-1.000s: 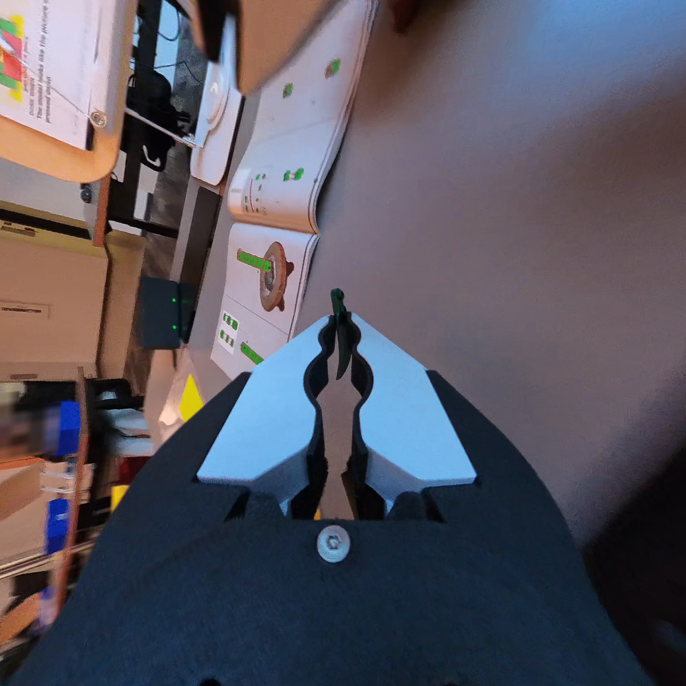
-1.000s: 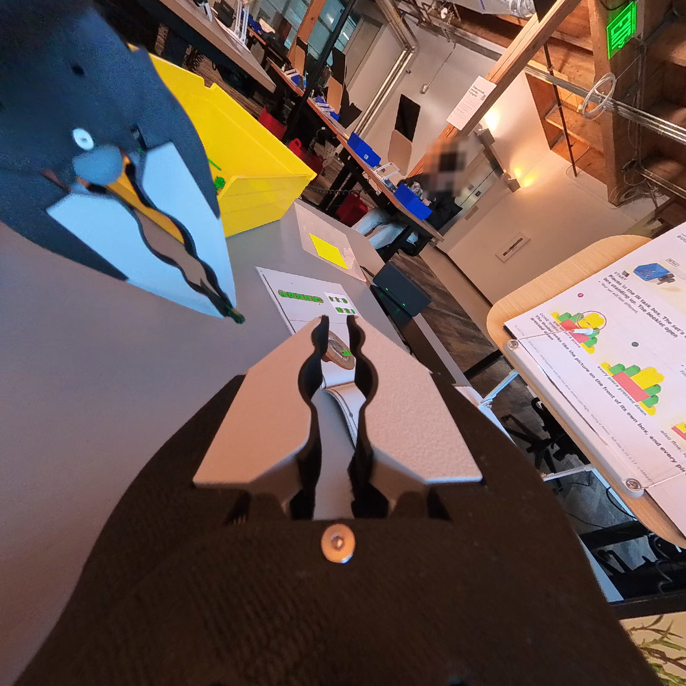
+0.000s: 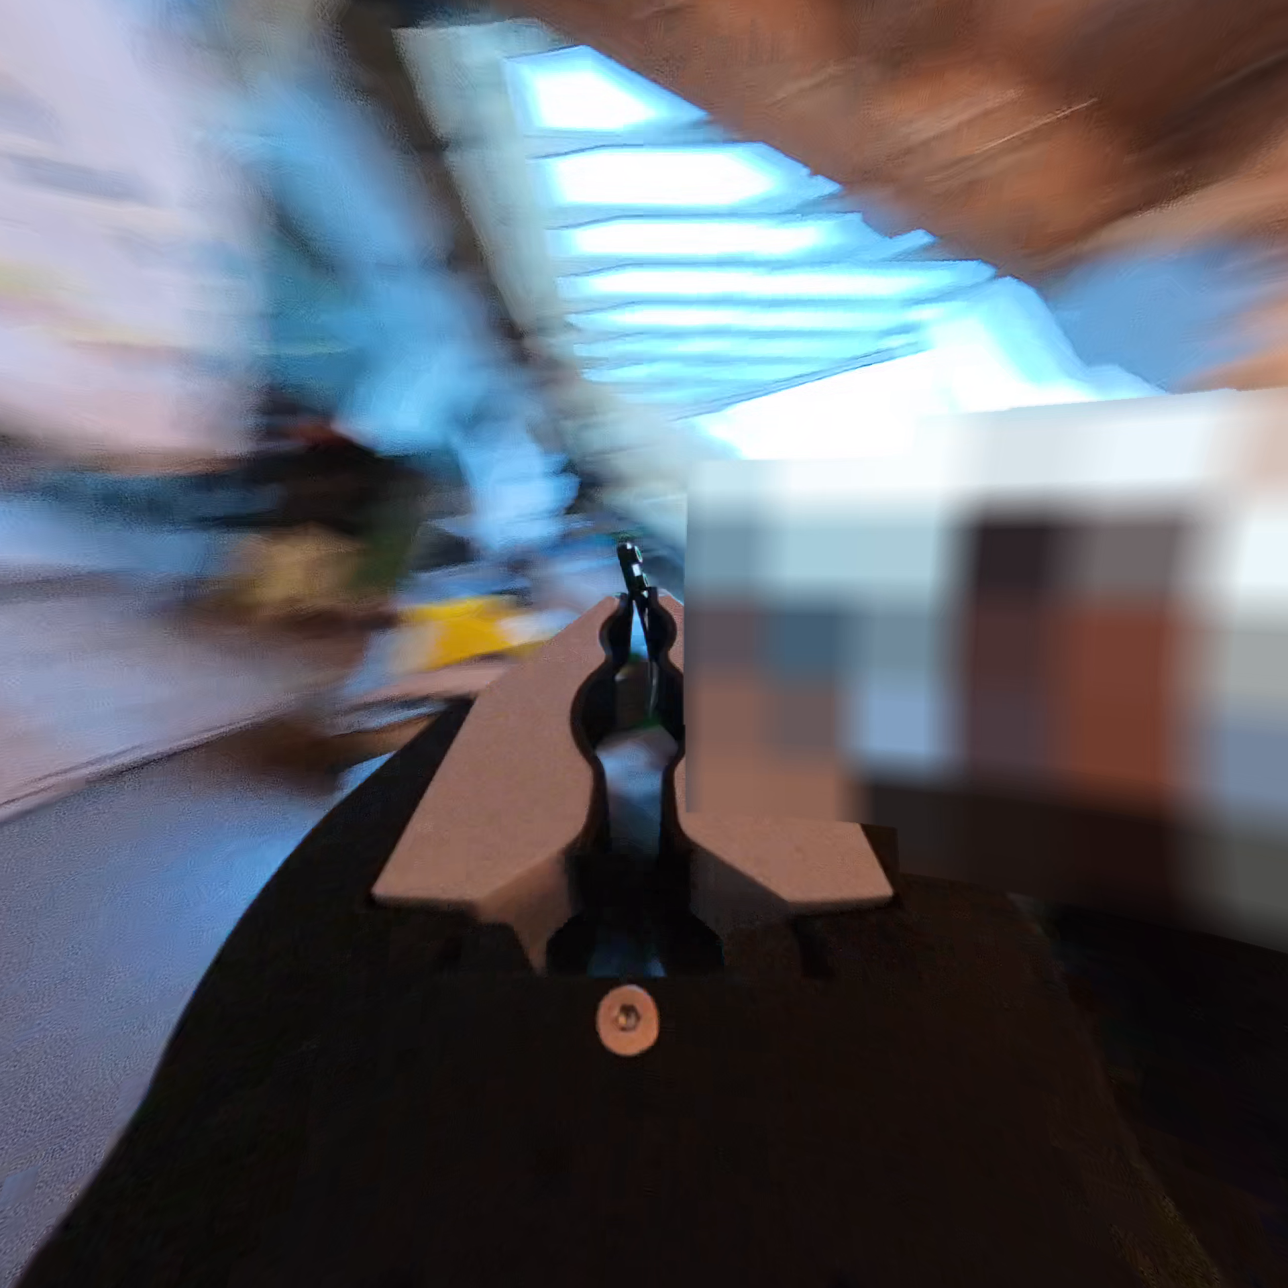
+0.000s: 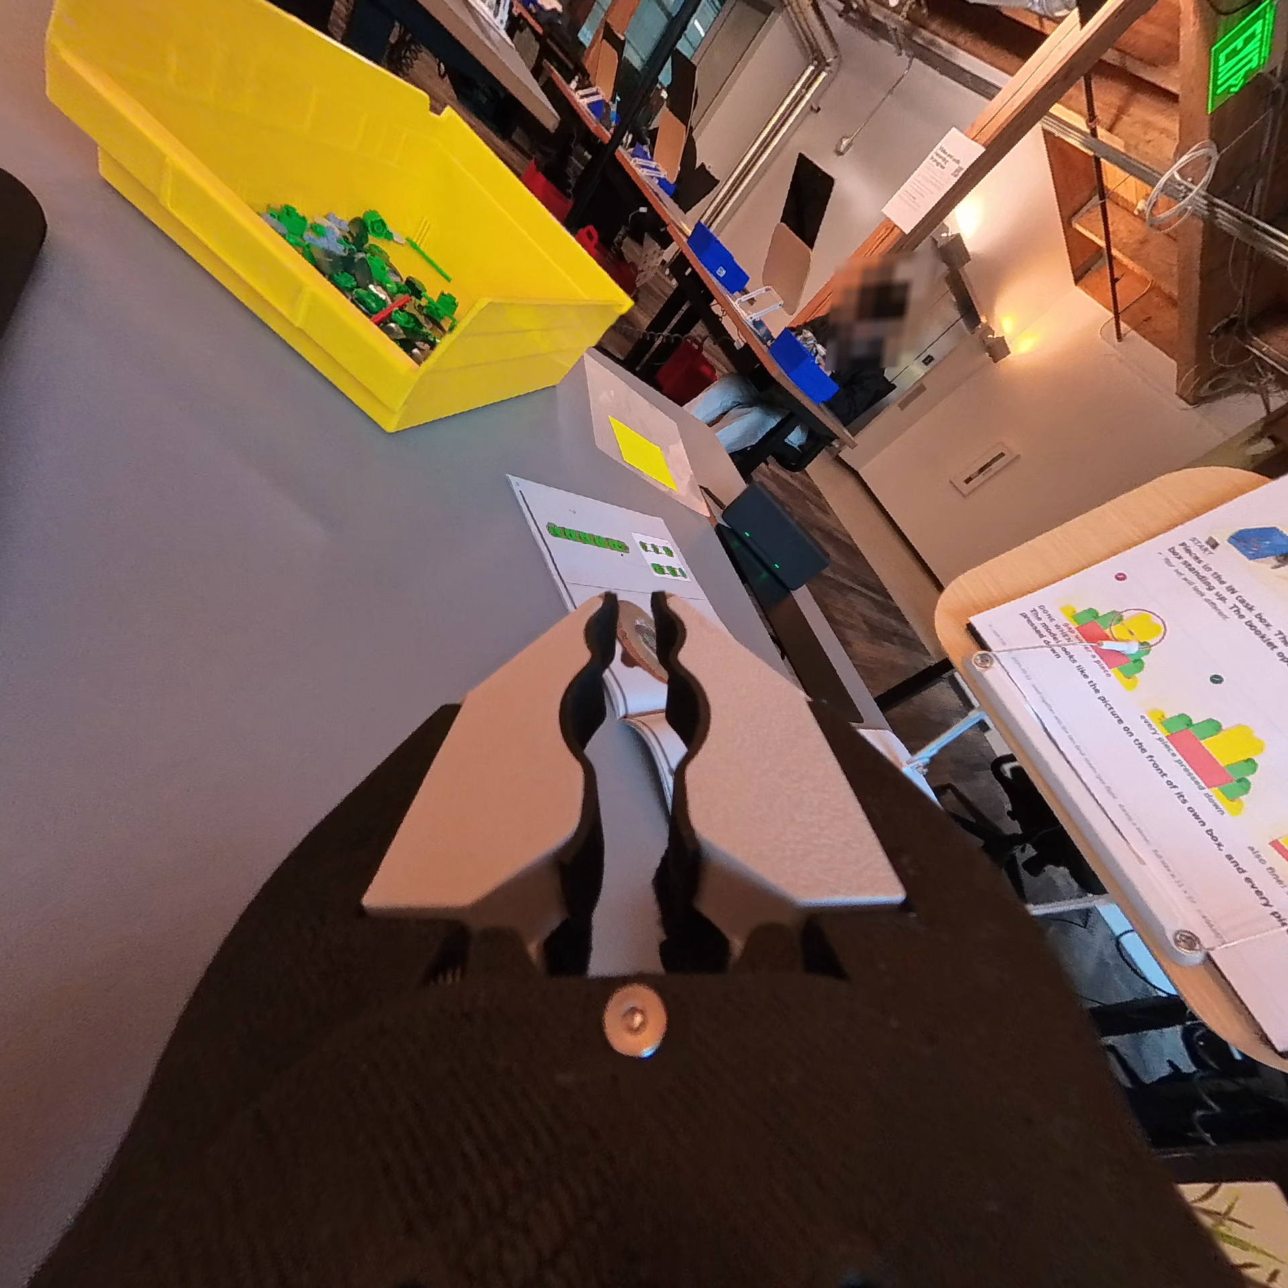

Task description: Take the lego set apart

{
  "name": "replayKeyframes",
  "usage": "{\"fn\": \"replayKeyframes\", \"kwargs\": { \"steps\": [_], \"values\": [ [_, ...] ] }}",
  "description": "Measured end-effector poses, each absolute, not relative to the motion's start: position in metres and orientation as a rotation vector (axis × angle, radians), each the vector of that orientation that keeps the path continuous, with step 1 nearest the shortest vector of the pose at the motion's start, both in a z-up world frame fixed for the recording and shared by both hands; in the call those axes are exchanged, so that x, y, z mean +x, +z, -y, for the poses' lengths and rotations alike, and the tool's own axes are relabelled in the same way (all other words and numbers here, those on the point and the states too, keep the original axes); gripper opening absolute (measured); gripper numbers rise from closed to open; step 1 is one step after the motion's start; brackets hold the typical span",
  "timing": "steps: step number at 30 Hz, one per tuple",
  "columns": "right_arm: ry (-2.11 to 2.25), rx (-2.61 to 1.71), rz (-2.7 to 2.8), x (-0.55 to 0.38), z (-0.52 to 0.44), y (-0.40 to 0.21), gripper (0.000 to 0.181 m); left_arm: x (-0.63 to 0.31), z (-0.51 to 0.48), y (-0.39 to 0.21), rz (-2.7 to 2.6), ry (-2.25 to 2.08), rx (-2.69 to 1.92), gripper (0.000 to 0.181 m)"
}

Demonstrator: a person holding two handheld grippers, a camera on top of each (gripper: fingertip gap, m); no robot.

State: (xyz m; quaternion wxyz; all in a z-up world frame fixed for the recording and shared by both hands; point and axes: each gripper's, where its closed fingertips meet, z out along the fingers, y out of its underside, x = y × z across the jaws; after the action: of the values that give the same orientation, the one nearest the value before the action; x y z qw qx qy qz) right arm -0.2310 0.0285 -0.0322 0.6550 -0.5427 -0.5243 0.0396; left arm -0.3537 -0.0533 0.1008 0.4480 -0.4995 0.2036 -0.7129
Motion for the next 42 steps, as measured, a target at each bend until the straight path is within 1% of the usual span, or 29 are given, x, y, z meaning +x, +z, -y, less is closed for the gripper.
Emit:
{"fn": "replayKeyframes", "kwargs": {
  "steps": [1,2,3,4,6,7,9,10,11,12,13,14,17,19,21,22,23,24,26,28,29,31,33,36,42],
  "values": [
    [0.081,-1.228,1.202,-0.232,-0.028,-0.033,0.009,-0.38,0.003,0.058,-0.356,-1.322,-1.558,0.002],
    [0.074,-1.224,1.215,-0.234,-0.027,-0.035,0.009,-0.428,-0.034,0.019,-0.193,-0.883,-1.8,0.002],
    [0.066,-1.219,1.23,-0.236,-0.026,-0.036,0.009,-0.47,-0.048,-0.001,-0.131,-0.572,-1.921,0.002],
    [0.06,-1.212,1.245,-0.237,-0.024,-0.037,0.009,-0.492,-0.053,-0.005,-0.145,-0.421,-1.948,0.002],
    [0.054,-1.204,1.273,-0.241,-0.022,-0.041,0.009,-0.516,-0.066,-0.008,-0.146,-0.331,-1.971,0.002],
    [0.051,-1.203,1.286,-0.242,-0.022,-0.043,0.009,-0.53,-0.075,-0.015,-0.13,-0.282,-2.019,0.011],
    [0.037,-1.205,1.304,-0.242,-0.021,-0.047,0.009,-0.552,-0.088,-0.042,-0.108,-0.22,-2.183,0.063],
    [0.033,-1.204,1.308,-0.242,-0.022,-0.048,0.009,-0.555,-0.091,-0.053,-0.106,-0.248,-2.268,0.073],
    [0.032,-1.206,1.307,-0.241,-0.022,-0.048,0.009,-0.552,-0.089,-0.06,-0.103,-0.314,-2.33,0.074],
    [0.034,-1.209,1.304,-0.241,-0.022,-0.048,0.009,-0.545,-0.086,-0.063,-0.095,-0.399,-2.343,0.064],
    [0.037,-1.212,1.3,-0.241,-0.023,-0.048,0.009,-0.536,-0.082,-0.059,-0.093,-0.488,-2.296,0.047],
    [0.04,-1.213,1.297,-0.24,-0.023,-0.047,0.009,-0.524,-0.077,-0.052,-0.104,-0.568,-2.217,0.036],
    [0.037,-1.212,1.297,-0.242,-0.022,-0.046,0.009,-0.49,-0.051,-0.03,-0.206,-0.6,-1.97,0.038],
    [0.029,-1.206,1.303,-0.244,-0.021,-0.046,0.009,-0.466,-0.025,-0.016,-0.316,-0.482,-1.813,0.037],
    [0.02,-1.202,1.31,-0.246,-0.019,-0.047,0.009,-0.45,-0.004,-0.003,-0.366,-0.272,-1.669,0.042],
    [0.014,-1.201,1.31,-0.246,-0.019,-0.048,0.009,-0.443,0.006,0.007,-0.367,-0.177,-1.571,0.036],
    [0.007,-1.202,1.304,-0.246,-0.02,-0.047,0.009,-0.429,0.018,0.015,-0.41,-0.13,-1.478,0.024],
    [0.002,-1.205,1.292,-0.245,-0.021,-0.046,0.009,-0.411,0.027,0.014,-0.472,-0.134,-1.448,0.021],
    [0.003,-1.221,1.243,-0.241,-0.024,-0.041,0.009,-0.379,0.034,-0.003,-0.562,-0.186,-1.498,0.038],
    [0.024,-1.242,1.167,-0.235,-0.028,-0.033,0.009,-0.361,0.032,-0.028,-0.621,-0.203,-1.555,0.048],
    [0.046,-1.253,1.126,-0.232,-0.03,-0.029,0.009,-0.358,0.029,-0.039,-0.627,-0.206,-1.575,0.05],
    [0.103,-1.272,1.036,-0.227,-0.032,-0.02,0.009,-0.359,0.023,-0.055,-0.605,-0.225,-1.615,0.051],
    [0.168,-1.282,0.973,-0.224,-0.032,-0.014,0.01,-0.364,0.02,-0.053,-0.554,-0.261,-1.62,0.049],
    [0.246,-1.295,0.916,-0.222,-0.031,-0.009,0.011,-0.371,0.022,-0.044,-0.479,-0.336,-1.569,0.036],
    [0.262,-1.351,0.887,-0.218,-0.038,-0.02,0.012,-0.385,0.024,-0.034,-0.357,-0.583,-1.529,0.036]
  ]
}}
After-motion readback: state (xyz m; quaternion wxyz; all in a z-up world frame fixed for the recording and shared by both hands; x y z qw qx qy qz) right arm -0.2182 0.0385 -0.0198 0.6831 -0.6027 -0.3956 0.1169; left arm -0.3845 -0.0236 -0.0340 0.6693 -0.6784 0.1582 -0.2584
